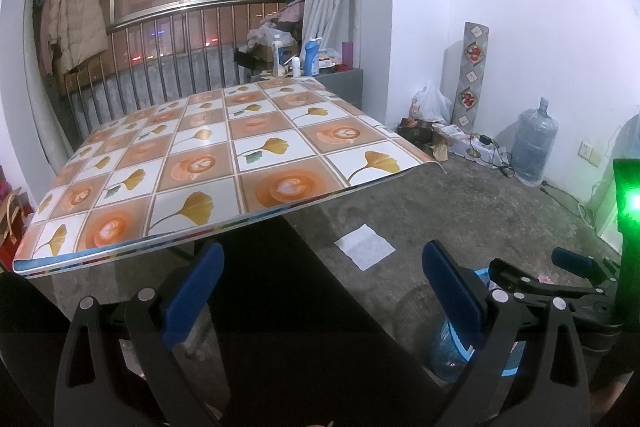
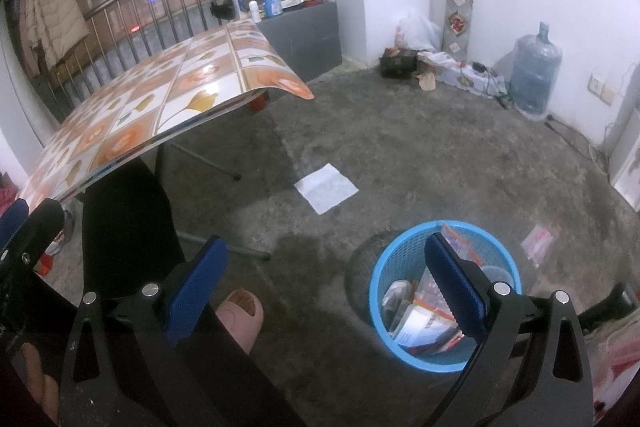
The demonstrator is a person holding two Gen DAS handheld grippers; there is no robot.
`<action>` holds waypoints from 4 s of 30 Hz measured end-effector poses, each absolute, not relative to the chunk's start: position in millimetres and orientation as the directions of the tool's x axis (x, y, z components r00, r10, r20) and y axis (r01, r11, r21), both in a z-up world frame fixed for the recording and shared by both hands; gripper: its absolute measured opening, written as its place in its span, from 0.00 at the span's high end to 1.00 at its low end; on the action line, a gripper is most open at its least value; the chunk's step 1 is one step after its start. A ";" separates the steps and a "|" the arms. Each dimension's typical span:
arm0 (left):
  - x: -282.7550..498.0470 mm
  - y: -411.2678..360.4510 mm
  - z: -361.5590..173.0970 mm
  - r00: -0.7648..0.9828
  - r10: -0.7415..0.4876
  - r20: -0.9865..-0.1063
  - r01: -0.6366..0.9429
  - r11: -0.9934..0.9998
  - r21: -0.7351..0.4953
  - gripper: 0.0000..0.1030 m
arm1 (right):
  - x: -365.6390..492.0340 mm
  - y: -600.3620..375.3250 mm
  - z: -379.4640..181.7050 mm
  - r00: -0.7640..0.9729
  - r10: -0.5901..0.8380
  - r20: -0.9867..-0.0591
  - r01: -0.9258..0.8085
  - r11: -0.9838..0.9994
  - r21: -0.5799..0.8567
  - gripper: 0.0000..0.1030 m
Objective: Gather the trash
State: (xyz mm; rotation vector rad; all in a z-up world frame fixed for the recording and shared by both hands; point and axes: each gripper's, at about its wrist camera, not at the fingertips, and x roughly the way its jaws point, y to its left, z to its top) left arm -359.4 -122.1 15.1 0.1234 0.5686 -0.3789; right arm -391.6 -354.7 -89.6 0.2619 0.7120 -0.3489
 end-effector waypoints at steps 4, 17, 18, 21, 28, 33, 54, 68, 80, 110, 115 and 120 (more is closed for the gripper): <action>-359.0 -122.4 14.8 0.776 -0.315 -0.546 0.383 0.924 0.011 0.05 | -391.0 -355.8 -89.7 0.704 -0.223 -0.674 0.397 0.910 0.115 0.08; -359.2 -122.1 14.6 0.776 -0.316 -0.546 0.383 0.924 0.011 0.05 | -391.2 -355.3 -89.6 0.703 -0.221 -0.676 0.398 0.910 0.116 0.08; -359.2 -122.1 14.6 0.776 -0.316 -0.546 0.383 0.923 0.011 0.05 | -391.3 -354.6 -89.6 0.703 -0.221 -0.675 0.397 0.910 0.115 0.08; -359.2 -122.2 14.5 0.775 -0.316 -0.547 0.383 0.924 0.010 0.05 | -391.3 -354.7 -89.6 0.704 -0.221 -0.675 0.397 0.911 0.115 0.08; -358.9 -122.3 14.4 0.776 -0.316 -0.547 0.384 0.923 0.011 0.05 | -390.9 -355.6 -89.5 0.704 -0.223 -0.674 0.397 0.911 0.113 0.08; -359.2 -122.2 14.6 0.776 -0.316 -0.546 0.384 0.923 0.010 0.05 | -390.5 -355.5 -89.6 0.703 -0.222 -0.676 0.397 0.911 0.115 0.08; -359.4 -122.4 14.6 0.775 -0.316 -0.547 0.383 0.924 0.010 0.05 | -391.1 -355.7 -89.8 0.702 -0.221 -0.677 0.398 0.910 0.115 0.08; -360.0 -122.6 13.3 0.775 -0.317 -0.547 0.385 0.923 0.009 0.05 | -391.5 -356.1 -90.3 0.701 -0.220 -0.678 0.398 0.910 0.117 0.08; -359.8 -122.4 13.3 0.775 -0.317 -0.547 0.385 0.923 0.009 0.05 | -392.9 -356.8 -92.0 0.700 -0.217 -0.680 0.397 0.910 0.118 0.08; -359.4 -123.4 11.5 0.772 -0.321 -0.548 0.386 0.922 0.003 0.05 | -398.0 -351.4 -98.3 0.695 -0.215 -0.686 0.399 0.909 0.120 0.08; -359.5 -122.7 11.0 0.771 -0.321 -0.549 0.386 0.923 0.002 0.05 | -397.3 -352.2 -98.0 0.695 -0.214 -0.687 0.399 0.909 0.120 0.08; -360.1 -122.0 10.1 0.771 -0.320 -0.551 0.384 0.923 0.001 0.05 | -397.0 -352.6 -97.7 0.695 -0.214 -0.686 0.399 0.909 0.120 0.08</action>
